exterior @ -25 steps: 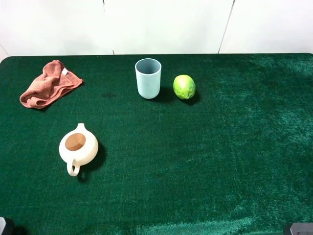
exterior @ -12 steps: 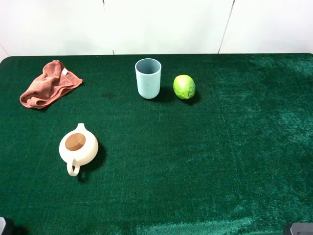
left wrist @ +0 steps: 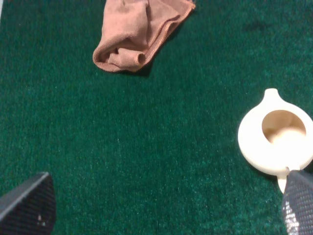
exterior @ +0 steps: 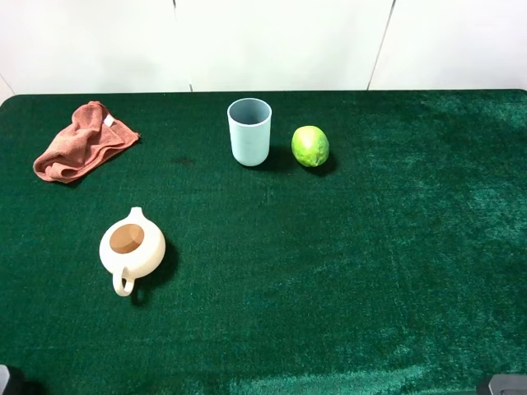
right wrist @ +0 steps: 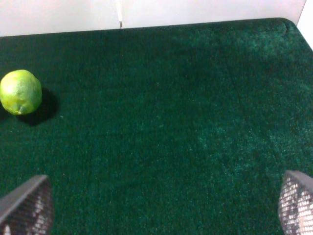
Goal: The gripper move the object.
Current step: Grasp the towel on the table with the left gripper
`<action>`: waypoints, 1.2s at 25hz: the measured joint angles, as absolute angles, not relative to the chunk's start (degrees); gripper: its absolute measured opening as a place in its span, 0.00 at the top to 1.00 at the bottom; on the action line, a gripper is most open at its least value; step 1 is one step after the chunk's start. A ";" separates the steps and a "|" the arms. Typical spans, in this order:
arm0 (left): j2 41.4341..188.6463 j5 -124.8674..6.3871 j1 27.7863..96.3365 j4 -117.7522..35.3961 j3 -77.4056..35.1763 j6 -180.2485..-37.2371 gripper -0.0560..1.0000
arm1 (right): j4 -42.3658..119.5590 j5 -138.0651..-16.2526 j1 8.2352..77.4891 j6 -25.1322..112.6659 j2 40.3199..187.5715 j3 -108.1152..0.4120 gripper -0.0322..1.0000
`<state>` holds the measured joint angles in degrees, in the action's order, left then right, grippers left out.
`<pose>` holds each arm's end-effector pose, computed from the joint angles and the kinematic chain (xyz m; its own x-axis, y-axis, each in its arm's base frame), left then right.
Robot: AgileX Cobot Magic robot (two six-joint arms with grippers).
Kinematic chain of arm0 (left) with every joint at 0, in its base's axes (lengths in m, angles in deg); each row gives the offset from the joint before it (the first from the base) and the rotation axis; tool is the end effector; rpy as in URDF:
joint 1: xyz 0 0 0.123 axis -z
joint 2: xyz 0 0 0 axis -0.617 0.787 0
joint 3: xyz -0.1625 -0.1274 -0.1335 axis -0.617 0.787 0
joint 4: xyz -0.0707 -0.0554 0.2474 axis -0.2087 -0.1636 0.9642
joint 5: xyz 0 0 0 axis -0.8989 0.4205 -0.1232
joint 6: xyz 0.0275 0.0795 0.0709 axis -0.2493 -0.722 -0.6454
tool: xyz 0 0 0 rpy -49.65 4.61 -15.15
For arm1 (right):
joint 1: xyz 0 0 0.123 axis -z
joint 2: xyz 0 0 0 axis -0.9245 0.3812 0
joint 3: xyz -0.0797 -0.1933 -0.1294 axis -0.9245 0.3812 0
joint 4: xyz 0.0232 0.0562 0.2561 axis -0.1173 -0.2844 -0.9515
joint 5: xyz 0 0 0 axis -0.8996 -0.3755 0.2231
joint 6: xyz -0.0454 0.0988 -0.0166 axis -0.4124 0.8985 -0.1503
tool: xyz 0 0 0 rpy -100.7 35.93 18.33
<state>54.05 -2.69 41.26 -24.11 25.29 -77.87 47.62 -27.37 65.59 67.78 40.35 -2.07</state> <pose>0.0880 0.0011 0.2837 -0.5604 0.1173 -0.8199 0.0590 0.9931 0.1018 0.0628 0.0003 0.2763 -0.4248 -0.0050 -0.9053 -0.0156 0.9999 0.0017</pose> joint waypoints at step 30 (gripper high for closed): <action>113.16 -3.60 41.26 -19.49 -5.97 -70.38 0.07 | 47.62 -27.37 65.59 67.78 40.35 -2.07 0.30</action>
